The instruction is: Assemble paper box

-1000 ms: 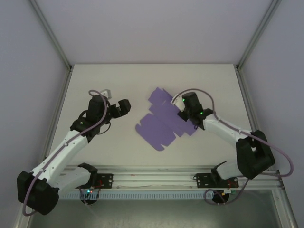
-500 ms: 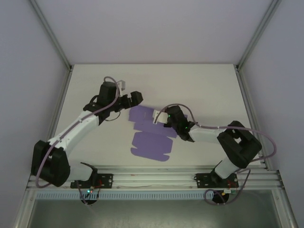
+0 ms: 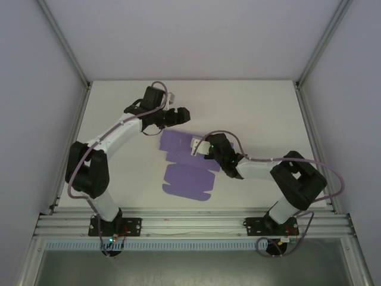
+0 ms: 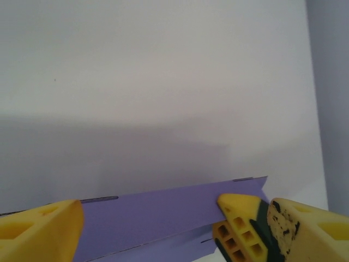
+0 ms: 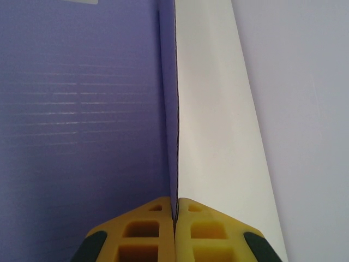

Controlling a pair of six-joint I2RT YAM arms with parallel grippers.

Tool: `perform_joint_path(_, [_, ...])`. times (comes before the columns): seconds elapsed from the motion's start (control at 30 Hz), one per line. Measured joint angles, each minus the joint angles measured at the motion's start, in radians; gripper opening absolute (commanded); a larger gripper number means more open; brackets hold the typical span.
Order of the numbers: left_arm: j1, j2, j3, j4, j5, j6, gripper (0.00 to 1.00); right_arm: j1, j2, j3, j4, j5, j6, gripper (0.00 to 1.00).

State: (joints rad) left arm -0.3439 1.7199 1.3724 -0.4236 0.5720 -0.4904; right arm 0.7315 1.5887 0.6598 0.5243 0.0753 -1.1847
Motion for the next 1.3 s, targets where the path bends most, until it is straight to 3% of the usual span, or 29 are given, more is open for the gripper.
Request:
perform_joint_path(0.37, [-0.029, 0.115, 0.086, -0.169, -0.006, 0.062, 0.81, 0.0, 0.004, -0.014, 0.044, 0.008, -0.018, 0.0])
perform_joint_path(0.67, [-0.029, 0.106, 0.036, -0.161, 0.051, 0.035, 0.76, 0.001, 0.013, -0.014, 0.063, 0.009, -0.011, 0.0])
perform_joint_path(1.0, [-0.026, 0.084, -0.076, 0.026, 0.161, -0.121, 0.61, 0.0, 0.014, -0.029, 0.095, 0.025, 0.006, 0.0])
perform_joint_path(1.13, [-0.022, 0.079, -0.109, 0.109, 0.168, -0.194, 0.49, -0.002, 0.02, -0.036, 0.11, 0.046, 0.016, 0.0])
perform_joint_path(1.3, [-0.022, 0.055, -0.191, 0.267, 0.195, -0.319, 0.47, -0.001, 0.025, -0.042, 0.137, 0.058, 0.032, 0.0])
